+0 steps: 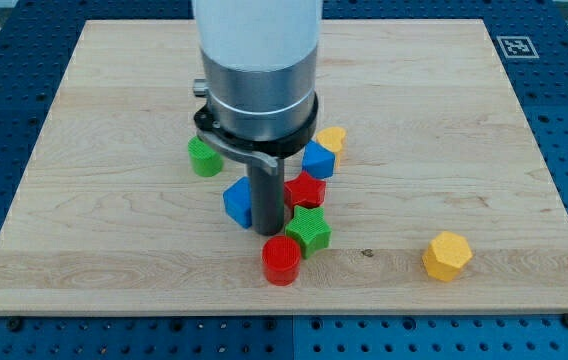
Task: Push the red circle towards the right a bit
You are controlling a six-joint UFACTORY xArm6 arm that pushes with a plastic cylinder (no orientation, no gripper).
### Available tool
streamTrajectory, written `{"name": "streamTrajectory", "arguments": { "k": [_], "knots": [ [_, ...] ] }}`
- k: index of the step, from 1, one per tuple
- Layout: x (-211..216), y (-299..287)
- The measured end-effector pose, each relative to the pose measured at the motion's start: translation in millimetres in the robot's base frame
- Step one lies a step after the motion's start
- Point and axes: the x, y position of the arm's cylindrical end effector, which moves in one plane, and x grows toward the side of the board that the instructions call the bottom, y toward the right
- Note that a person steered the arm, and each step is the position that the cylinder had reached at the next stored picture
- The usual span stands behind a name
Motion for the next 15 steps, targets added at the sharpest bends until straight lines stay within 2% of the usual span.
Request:
{"name": "streamTrajectory", "arguments": {
  "k": [2,4,8,10,11,12,15],
  "knots": [
    [4.9,-30.1],
    [24.3,-34.2],
    [46.5,17.6],
    [67.4,9.4],
    [67.3,0.9],
    [46.5,1.0],
    [75.7,5.1]
  ]
}}
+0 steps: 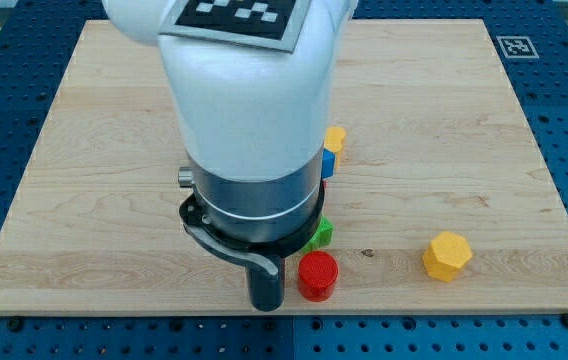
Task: Push the red circle towards the right a bit
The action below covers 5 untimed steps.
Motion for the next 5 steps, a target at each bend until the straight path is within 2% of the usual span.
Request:
{"name": "streamTrajectory", "arguments": {
  "k": [2,5],
  "knots": [
    [0.0,4.2],
    [-0.4,40.1]
  ]
}}
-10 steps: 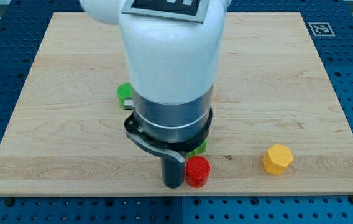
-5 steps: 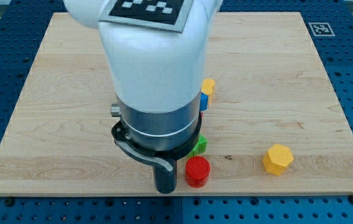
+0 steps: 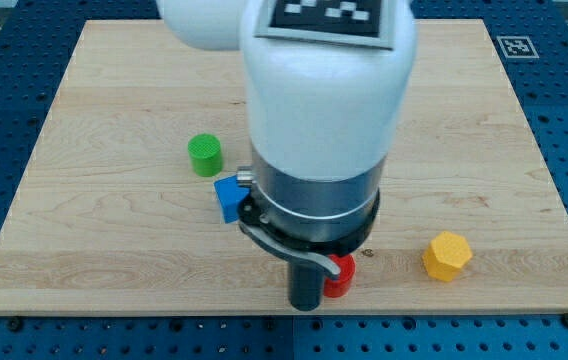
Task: Push the red circle towards the right a bit
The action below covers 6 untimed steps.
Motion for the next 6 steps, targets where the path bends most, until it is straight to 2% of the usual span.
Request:
{"name": "streamTrajectory", "arguments": {
  "k": [2,4,6],
  "knots": [
    [0.4,22.5],
    [0.1,14.2],
    [-28.4,8.4]
  ]
}}
